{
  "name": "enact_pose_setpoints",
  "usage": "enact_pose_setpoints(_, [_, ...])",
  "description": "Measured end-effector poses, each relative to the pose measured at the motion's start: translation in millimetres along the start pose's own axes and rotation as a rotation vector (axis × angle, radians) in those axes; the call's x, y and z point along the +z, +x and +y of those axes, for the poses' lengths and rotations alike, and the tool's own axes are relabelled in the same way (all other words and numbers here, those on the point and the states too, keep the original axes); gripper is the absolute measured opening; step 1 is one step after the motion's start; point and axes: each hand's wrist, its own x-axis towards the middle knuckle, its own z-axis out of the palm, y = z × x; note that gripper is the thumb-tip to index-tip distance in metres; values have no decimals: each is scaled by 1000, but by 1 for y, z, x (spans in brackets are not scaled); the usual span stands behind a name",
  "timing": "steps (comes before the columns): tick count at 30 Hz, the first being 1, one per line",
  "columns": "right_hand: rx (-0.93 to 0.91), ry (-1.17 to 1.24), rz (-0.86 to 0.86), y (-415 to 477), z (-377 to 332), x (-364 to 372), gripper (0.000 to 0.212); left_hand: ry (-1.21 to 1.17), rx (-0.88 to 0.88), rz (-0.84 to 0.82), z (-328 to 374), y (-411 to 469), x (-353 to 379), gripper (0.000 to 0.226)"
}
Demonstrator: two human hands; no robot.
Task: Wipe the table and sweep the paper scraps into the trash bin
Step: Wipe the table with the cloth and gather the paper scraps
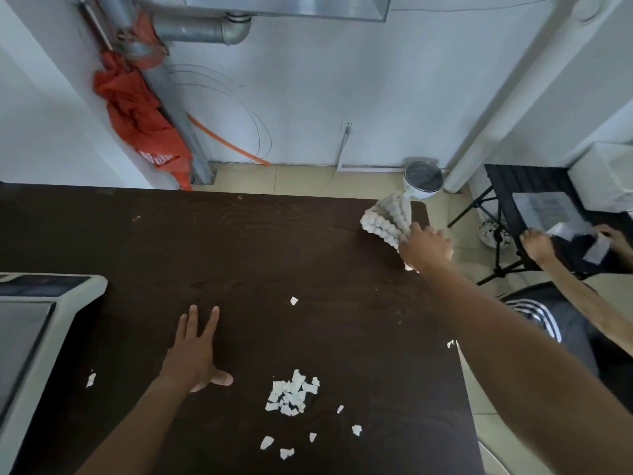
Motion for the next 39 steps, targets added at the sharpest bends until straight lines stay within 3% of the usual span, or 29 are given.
enact_pose_setpoints(8, [10, 26, 21, -56, 0, 30, 63, 51, -19, 1, 8, -5, -4, 144])
enact_pose_setpoints(16, [-158, 175, 77, -94, -15, 45, 54, 95, -30, -34, 10, -9, -10, 144])
enact_pose_setpoints(20, [-22, 323, 146, -74, -4, 30, 58, 74, -21, -32, 8, -8, -8, 144])
enact_pose_setpoints(23, [56, 392, 103, -61, -18, 26, 56, 63, -9, -30, 6, -9, -7, 144])
enact_pose_setpoints(29, [-228, 321, 48, -58, -82, 27, 45, 38, 6, -19, 2, -7, -6, 144])
enact_pose_setpoints(33, [-452, 292, -2, -77, -119, 30, 51, 23, -4, -17, 1, -7, -5, 145])
enact_pose_setpoints(39, [-749, 230, -15, -114, -127, 48, 51, -8, -1, 1, -1, -9, -5, 145])
